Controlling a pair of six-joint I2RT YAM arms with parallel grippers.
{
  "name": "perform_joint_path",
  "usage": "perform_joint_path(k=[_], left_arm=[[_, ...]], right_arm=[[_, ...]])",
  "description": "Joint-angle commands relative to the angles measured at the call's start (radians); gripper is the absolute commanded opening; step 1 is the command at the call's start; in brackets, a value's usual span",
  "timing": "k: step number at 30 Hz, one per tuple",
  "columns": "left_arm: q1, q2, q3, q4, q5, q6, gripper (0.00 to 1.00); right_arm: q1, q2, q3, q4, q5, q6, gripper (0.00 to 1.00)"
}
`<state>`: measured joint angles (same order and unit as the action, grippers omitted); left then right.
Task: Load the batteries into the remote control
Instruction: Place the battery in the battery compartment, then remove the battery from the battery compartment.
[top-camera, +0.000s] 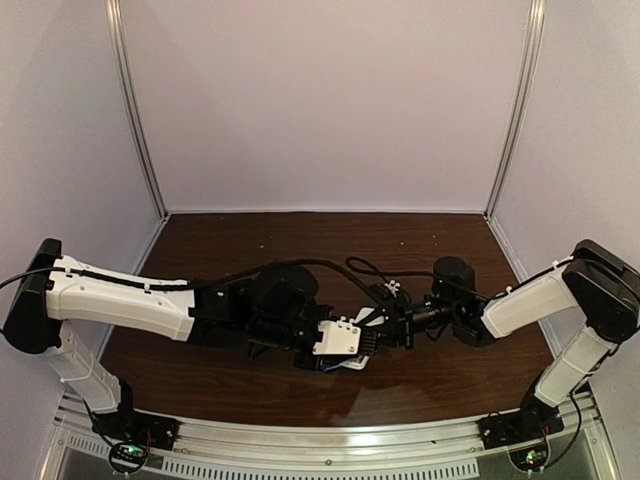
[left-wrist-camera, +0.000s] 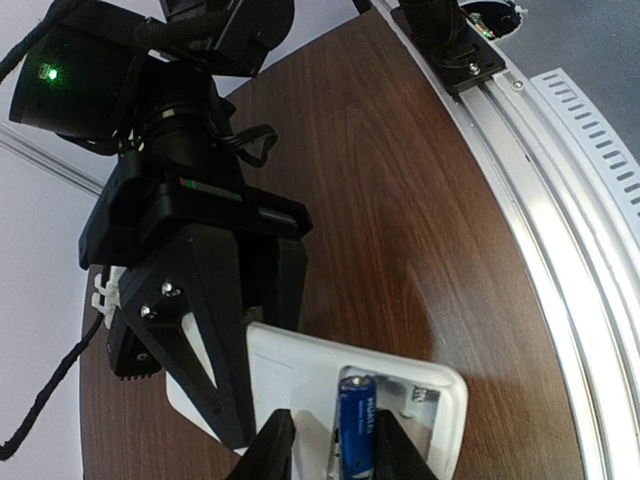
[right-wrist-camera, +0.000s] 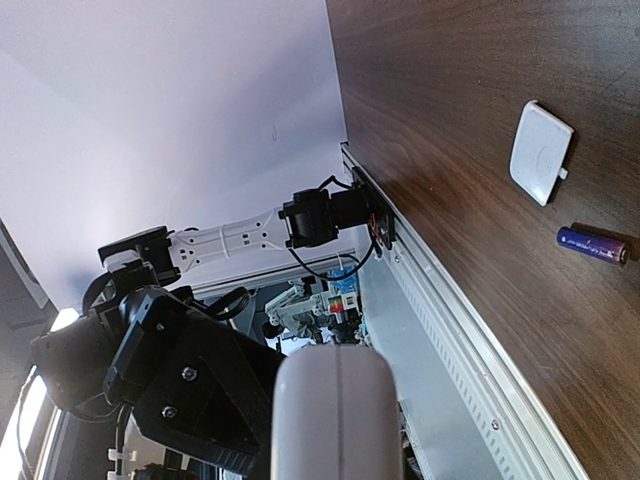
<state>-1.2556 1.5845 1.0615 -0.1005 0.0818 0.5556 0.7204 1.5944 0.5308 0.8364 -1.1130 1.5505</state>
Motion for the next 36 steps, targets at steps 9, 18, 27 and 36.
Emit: perform_joint_path(k=[9, 18, 27, 36], left_arm=[[0.009, -0.044, -0.031, -0.01, 0.054, -0.004, 0.46], [0.009, -0.047, -0.027, -0.024, 0.088, -0.031, 0.54], [0.009, -0.106, -0.035, -0.038, 0.142, -0.123, 0.61], [0.082, -0.237, -0.121, 0.045, 0.129, -0.394, 0.74]], right_arm=[[0.011, 0.011, -0.012, 0.098, -0.028, 0.025, 0.0], [0.01, 0.009, -0.014, 0.096, -0.025, 0.021, 0.0], [0.007, 0.034, -0.021, 0.168, -0.011, 0.06, 0.0], [0.007, 0.067, -0.028, 0.315, 0.001, 0.129, 0.0]])
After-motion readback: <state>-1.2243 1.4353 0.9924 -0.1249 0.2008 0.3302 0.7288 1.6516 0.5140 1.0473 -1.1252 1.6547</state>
